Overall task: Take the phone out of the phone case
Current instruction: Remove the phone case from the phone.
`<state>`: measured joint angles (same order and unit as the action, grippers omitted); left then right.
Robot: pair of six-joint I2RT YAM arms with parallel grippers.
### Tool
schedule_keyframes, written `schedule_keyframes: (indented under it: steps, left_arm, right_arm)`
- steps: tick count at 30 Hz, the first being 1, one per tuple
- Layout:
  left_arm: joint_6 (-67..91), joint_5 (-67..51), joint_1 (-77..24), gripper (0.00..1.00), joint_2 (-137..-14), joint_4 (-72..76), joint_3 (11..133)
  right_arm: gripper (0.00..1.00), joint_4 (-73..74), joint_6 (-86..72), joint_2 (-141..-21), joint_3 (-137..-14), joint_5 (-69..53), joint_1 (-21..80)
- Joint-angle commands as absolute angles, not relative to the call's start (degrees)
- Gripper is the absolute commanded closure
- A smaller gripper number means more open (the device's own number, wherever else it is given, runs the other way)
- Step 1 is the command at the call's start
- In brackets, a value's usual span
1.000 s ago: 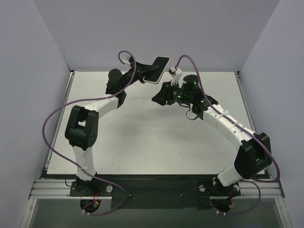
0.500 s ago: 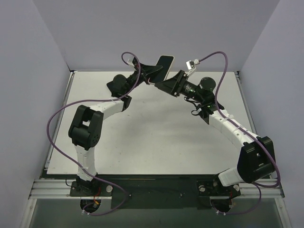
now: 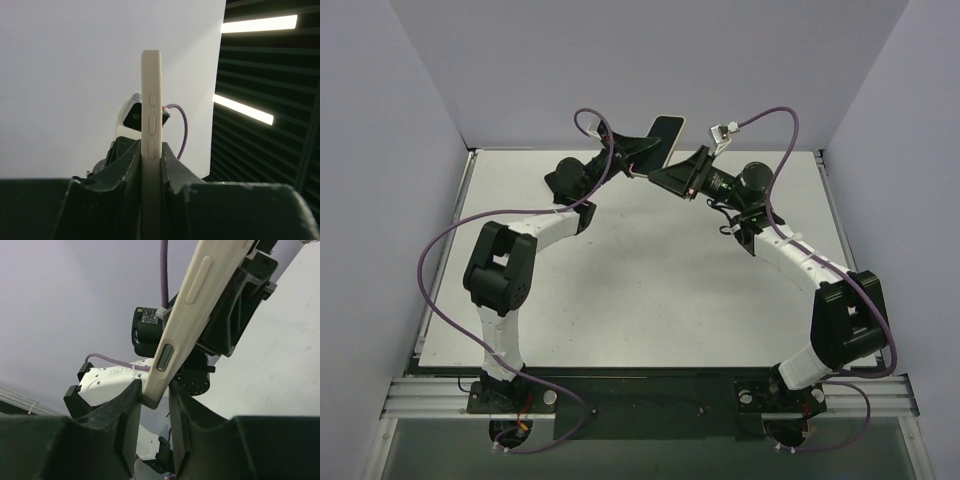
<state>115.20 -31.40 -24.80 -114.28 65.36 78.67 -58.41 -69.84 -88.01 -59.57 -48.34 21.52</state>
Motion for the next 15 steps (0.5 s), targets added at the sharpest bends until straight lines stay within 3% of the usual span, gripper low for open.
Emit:
schedule_keyframes:
  steps: [1, 5, 7, 9, 13, 15]
  left_arm:
    - [133.33, -31.29, -24.79, 1.00, -111.18, 70.14, 79.36]
    - [134.47, -31.55, -24.79, 1.00, -110.92, 70.49, 79.63]
    - [135.09, -32.42, -24.79, 1.00, -110.74, 69.97, 80.15]
    - [135.79, -33.83, -24.87, 1.00, -110.48, 69.09, 80.68]
    - [136.67, -36.64, -24.87, 1.00, -109.34, 67.59, 80.68]
    - [137.55, -37.52, -24.96, 1.00, -108.90, 68.03, 80.51]
  right_arm:
    - [0.81, -59.60, -64.09, -86.40, -64.24, -53.35, 22.06]
    - [0.89, -57.22, -60.92, -86.57, -64.34, -55.19, 22.59]
    - [1.00, -55.81, -58.20, -86.66, -64.25, -56.42, 22.85]
    - [1.00, -52.66, -52.23, -86.05, -64.25, -56.95, 23.29]
    - [1.00, -8.24, -16.51, -82.53, -72.21, -51.36, 26.36]
    - [1.00, 6.32, -3.90, -82.79, -78.36, -45.74, 29.08]
